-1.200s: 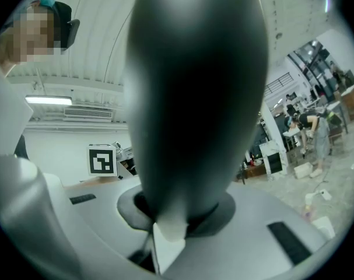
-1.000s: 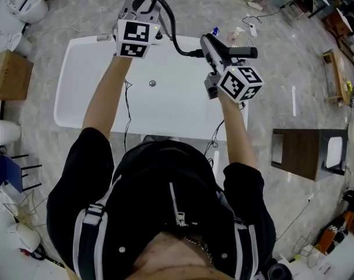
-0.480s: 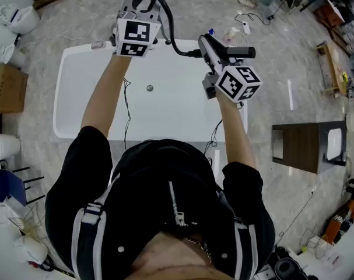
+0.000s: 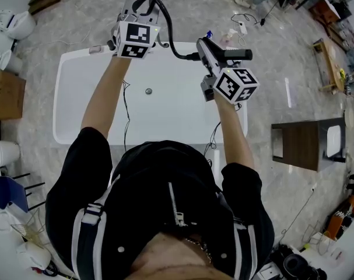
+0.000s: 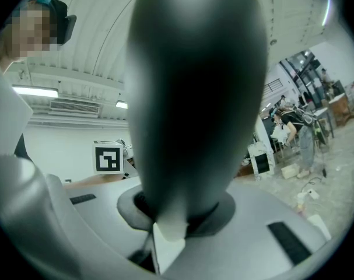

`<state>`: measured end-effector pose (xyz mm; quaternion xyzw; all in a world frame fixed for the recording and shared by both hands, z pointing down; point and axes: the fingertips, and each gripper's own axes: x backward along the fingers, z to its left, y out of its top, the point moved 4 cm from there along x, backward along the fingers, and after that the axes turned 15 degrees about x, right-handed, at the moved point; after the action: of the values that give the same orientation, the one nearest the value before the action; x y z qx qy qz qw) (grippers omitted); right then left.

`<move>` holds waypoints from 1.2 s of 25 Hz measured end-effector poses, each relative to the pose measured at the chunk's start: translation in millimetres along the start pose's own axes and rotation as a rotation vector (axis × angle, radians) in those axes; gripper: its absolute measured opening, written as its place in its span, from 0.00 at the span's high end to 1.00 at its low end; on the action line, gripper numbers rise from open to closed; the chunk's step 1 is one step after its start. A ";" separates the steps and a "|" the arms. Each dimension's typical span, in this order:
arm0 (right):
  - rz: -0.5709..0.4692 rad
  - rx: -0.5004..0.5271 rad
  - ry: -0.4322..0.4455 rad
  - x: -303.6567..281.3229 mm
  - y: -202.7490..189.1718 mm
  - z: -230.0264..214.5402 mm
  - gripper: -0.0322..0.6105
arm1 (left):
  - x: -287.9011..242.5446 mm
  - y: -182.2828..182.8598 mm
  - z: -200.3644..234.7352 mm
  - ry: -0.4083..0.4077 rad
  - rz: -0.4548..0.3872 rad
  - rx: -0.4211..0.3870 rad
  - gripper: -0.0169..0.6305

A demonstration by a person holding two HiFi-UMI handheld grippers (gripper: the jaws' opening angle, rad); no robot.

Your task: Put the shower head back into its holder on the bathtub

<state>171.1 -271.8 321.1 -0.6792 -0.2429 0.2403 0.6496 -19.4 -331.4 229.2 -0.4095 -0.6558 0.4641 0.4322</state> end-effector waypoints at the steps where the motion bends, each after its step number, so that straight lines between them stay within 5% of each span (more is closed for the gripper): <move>1: 0.000 -0.002 -0.001 0.0 -0.4 0.0 0.83 | 0.0 -0.3 0.0 0.000 -0.002 0.001 0.85; 30: 0.041 -0.029 -0.059 -15.8 -16.7 -13.0 0.83 | -26.2 -44.3 15.9 -0.017 0.026 0.038 0.85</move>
<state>167.0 -291.3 338.5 -0.6860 -0.2517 0.2699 0.6270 -32.9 -370.4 263.7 -0.4057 -0.6451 0.4856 0.4283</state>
